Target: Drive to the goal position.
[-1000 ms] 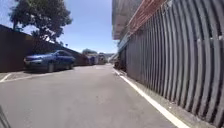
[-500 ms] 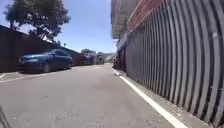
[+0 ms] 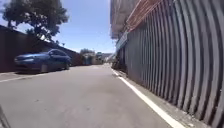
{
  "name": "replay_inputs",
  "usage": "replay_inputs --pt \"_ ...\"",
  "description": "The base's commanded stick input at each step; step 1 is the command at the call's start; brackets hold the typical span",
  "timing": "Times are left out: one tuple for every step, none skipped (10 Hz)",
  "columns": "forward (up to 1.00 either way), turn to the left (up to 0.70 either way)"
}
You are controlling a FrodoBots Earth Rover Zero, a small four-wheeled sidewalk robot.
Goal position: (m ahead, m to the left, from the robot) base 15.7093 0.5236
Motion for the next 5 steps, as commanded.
replay_inputs --pt "0.45 0.0" --pt "0.45 0.0" --pt "0.45 0.0" --pt "0.45 0.0" --pt "0.45 0.0"
